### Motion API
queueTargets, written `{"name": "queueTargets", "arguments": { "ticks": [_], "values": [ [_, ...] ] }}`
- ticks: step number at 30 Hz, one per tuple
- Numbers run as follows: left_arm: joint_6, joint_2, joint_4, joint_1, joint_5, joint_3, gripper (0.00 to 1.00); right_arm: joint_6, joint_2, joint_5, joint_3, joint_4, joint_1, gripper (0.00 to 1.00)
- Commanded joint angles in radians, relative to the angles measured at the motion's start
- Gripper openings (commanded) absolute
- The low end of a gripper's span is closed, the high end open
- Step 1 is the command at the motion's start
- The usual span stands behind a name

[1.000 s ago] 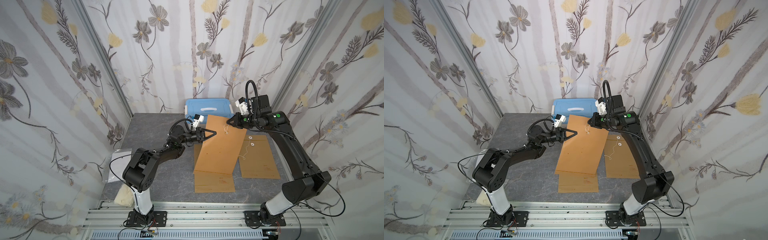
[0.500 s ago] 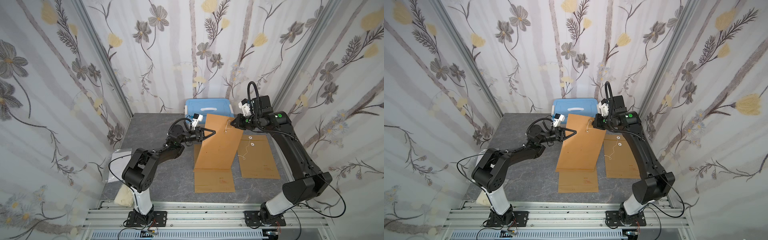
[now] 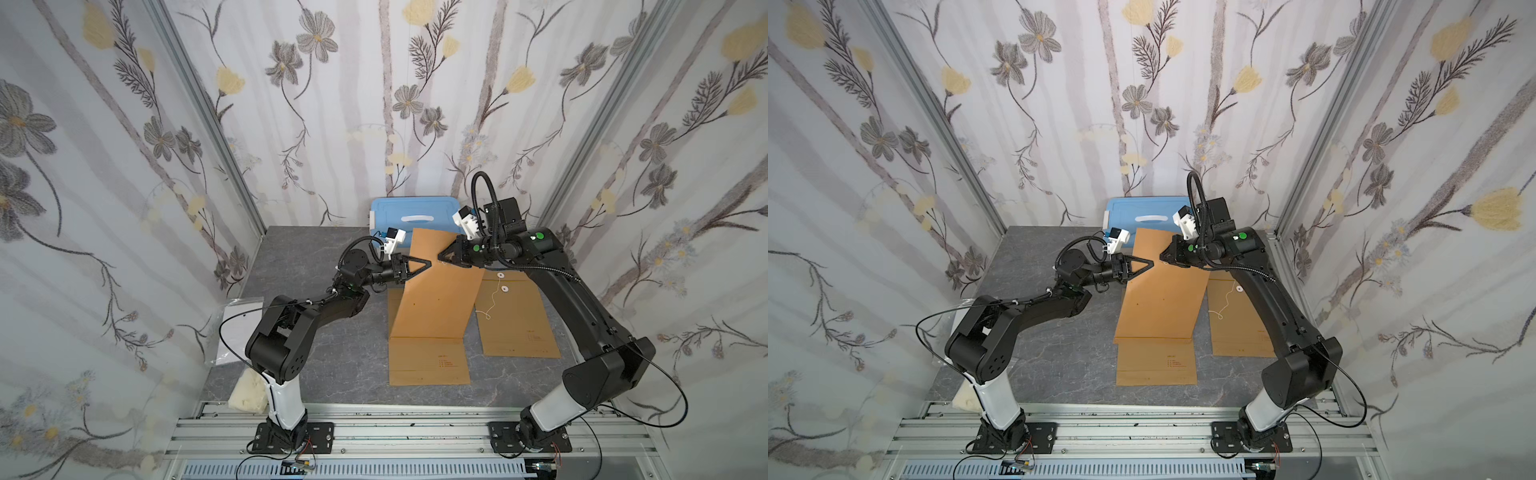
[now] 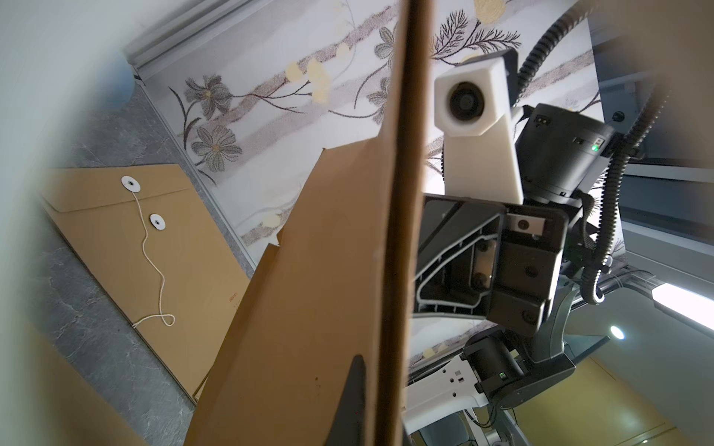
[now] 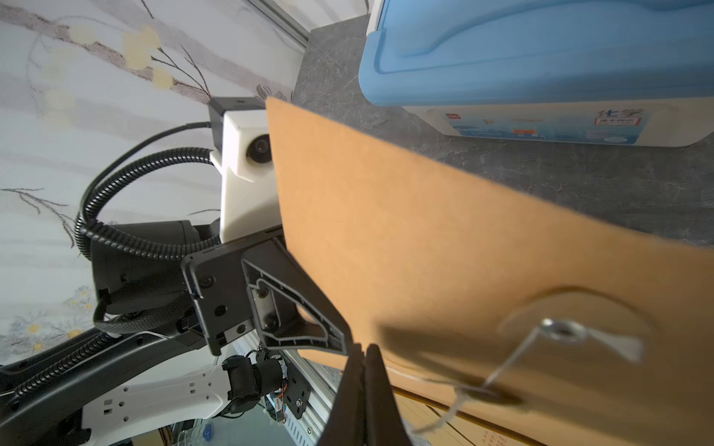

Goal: Close the mouth of the file bag
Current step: Close the file bag.

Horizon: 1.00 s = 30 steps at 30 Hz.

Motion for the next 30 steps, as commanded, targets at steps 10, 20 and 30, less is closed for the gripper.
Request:
{"name": "queueTargets", "arguments": {
  "ticks": [10,20,30],
  "values": [
    [0.008,-0.021,0.036,0.007,-0.059,-0.012,0.00,0.127,-0.084,-0.054,-0.225,0.224,0.015,0.00],
    [-0.038,-0.013,0.107,0.011,-0.073,-0.024,0.00,0.209,-0.144,-0.023,-0.375,0.406,0.016,0.01],
    [-0.094,0.001,0.181,0.012,-0.088,-0.029,0.00,0.276,-0.154,-0.011,-0.472,0.532,0.011,0.00]
  ]
}}
